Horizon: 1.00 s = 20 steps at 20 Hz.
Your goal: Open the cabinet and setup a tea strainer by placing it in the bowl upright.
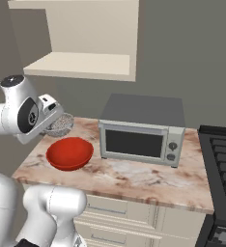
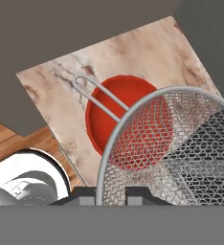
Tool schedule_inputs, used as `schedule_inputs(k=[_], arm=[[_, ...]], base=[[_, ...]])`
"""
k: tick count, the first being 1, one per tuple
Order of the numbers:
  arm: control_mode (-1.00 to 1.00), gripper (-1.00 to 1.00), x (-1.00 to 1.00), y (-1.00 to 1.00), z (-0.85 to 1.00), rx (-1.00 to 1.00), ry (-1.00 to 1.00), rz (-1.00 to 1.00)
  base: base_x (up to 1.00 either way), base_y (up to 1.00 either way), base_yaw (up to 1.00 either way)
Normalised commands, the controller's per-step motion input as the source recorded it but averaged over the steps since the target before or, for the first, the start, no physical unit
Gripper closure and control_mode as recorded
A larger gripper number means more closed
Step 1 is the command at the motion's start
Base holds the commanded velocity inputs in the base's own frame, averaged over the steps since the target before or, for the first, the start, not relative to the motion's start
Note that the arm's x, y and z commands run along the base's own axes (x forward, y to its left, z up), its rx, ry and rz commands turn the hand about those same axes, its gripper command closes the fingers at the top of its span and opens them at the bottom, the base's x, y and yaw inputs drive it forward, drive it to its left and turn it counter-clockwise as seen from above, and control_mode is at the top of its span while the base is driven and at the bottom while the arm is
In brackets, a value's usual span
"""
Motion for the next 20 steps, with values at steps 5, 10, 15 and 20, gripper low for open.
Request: schedule_inputs(k=[5, 10, 15, 20], arm=[[-1.00, 1.00, 0.21, 0.04, -0.64, 0.00, 0.12, 0.00], [-1.00, 1.00, 0.45, 0.00, -0.63, 0.03, 0.20, 0.00], [-1.00, 1.00, 0.38, 0.00, -0.47, 0.02, 0.07, 0.00], [-1.00, 1.00, 0.22, 0.05, -0.35, 0.01, 0.00, 0.00]], base=[[0.00, 0.00, 0.00], [0.00, 0.00, 0.00], [0.00, 0.00, 0.00], [0.00, 0.00, 0.00]])
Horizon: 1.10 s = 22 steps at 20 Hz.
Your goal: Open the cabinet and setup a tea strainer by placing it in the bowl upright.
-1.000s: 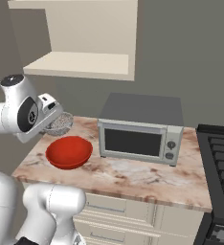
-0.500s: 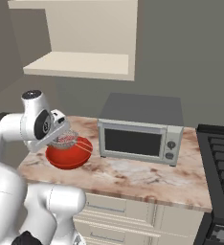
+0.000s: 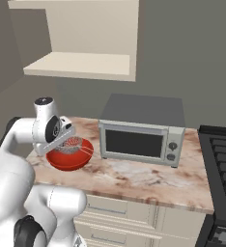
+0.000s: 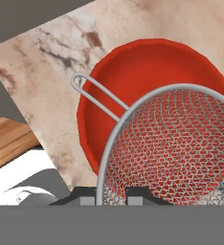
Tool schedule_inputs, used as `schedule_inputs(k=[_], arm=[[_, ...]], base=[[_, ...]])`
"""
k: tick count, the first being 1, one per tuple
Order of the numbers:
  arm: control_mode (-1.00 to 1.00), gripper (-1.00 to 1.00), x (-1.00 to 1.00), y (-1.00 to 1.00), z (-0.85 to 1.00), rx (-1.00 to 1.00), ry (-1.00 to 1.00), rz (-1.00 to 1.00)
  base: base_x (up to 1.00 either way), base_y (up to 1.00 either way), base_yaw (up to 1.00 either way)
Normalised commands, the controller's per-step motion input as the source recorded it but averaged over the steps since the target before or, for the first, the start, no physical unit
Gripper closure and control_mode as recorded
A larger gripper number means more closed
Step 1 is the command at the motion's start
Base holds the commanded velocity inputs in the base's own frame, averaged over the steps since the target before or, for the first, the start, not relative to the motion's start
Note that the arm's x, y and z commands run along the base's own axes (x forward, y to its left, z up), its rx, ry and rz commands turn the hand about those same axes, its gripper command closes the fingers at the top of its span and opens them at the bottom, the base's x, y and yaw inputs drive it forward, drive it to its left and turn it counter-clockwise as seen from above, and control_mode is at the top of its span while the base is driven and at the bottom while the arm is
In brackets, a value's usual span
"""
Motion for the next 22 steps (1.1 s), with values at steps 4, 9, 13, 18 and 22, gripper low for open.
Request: schedule_inputs(k=[4, 9, 13, 18, 22], arm=[[-1.00, 1.00, 0.16, 0.16, -0.36, 0.00, -0.04, 0.00], [-1.00, 1.00, 0.13, 0.15, -0.33, 0.00, -0.04, 0.00], [-1.00, 1.00, 0.13, 0.05, -0.27, 0.00, -0.03, 0.00], [-1.00, 1.00, 0.05, 0.00, -0.20, 0.00, -0.03, 0.00], [-1.00, 1.00, 0.01, 0.00, -0.13, 0.00, -0.03, 0.00]], base=[[0.00, 0.00, 0.00], [0.00, 0.00, 0.00], [0.00, 0.00, 0.00], [0.00, 0.00, 0.00], [0.00, 0.00, 0.00]])
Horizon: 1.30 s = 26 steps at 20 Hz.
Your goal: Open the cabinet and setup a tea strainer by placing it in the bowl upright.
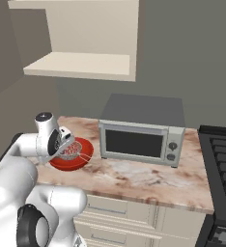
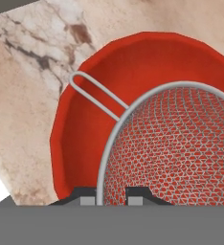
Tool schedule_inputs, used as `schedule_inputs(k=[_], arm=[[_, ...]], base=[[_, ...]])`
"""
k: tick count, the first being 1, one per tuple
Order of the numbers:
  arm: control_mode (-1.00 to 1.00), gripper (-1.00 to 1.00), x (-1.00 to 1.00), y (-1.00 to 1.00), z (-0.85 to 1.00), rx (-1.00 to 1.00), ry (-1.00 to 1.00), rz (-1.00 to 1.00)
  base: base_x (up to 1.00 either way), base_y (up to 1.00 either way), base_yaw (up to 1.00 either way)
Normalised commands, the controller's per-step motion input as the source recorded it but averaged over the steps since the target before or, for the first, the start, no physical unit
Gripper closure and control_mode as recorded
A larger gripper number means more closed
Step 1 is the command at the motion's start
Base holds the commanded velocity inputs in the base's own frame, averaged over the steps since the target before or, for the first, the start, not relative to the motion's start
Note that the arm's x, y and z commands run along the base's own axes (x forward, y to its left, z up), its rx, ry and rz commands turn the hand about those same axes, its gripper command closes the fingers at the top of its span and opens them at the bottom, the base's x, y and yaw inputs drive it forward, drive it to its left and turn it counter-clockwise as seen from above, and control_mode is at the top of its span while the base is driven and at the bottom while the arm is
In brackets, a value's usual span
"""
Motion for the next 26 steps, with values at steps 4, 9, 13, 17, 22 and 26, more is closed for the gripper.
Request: schedule_inputs(k=[4, 9, 13, 17, 22, 26], arm=[[-1.00, 1.00, 0.02, 0.02, -0.04, 0.00, -0.01, 0.00], [-1.00, 1.00, 0.03, 0.02, 0.00, 0.00, 0.00, 0.00], [-1.00, 1.00, 0.05, 0.07, 0.00, 0.00, 0.00, 0.00], [-1.00, 1.00, 0.05, 0.15, 0.00, 0.00, 0.00, 0.00], [-1.00, 1.00, 0.07, 0.18, 0.00, 0.00, 0.00, 0.00], [-1.00, 1.00, 0.11, 0.10, -0.01, 0.00, 0.00, 0.00]], base=[[0.00, 0.00, 0.00], [0.00, 0.00, 0.00], [0.00, 0.00, 0.00], [0.00, 0.00, 0.00], [0.00, 0.00, 0.00], [0.00, 0.00, 0.00]])
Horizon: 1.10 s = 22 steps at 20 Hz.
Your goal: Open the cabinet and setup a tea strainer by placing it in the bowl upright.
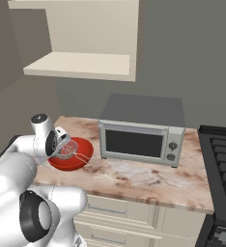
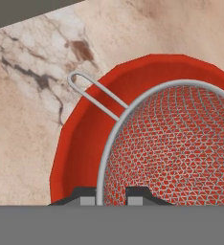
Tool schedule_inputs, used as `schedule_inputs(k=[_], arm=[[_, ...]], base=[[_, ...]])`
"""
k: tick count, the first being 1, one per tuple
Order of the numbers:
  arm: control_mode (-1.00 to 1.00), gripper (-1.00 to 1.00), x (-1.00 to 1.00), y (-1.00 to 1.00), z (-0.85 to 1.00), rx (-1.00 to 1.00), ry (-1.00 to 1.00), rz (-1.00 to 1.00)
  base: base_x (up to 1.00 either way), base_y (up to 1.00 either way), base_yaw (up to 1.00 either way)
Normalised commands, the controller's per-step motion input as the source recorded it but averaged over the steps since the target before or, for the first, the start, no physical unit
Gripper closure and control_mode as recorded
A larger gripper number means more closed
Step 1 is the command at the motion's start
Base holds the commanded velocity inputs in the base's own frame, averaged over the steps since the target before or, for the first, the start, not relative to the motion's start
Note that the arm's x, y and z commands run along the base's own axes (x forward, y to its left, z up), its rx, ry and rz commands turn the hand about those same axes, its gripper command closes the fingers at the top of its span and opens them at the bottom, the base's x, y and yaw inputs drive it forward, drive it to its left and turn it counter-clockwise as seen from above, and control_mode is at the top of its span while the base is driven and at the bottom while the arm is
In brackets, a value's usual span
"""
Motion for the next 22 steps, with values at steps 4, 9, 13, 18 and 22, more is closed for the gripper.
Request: schedule_inputs(k=[4, 9, 13, 18, 22], arm=[[-1.00, 1.00, 0.21, 0.00, -0.06, 0.00, 0.00, 0.00], [-1.00, 1.00, 0.20, 0.00, -0.13, 0.00, 0.00, 0.00], [-1.00, 1.00, 0.07, 0.00, -0.13, 0.00, -0.01, 0.00], [-1.00, 1.00, 0.00, 0.04, -0.14, 0.00, -0.01, 0.00], [-1.00, 1.00, 0.00, 0.04, 0.00, 0.00, -0.02, 0.00]], base=[[0.00, 0.00, 0.00], [0.00, 0.00, 0.00], [0.00, 0.00, 0.00], [0.00, 0.00, 0.00], [0.00, 0.00, 0.00]])
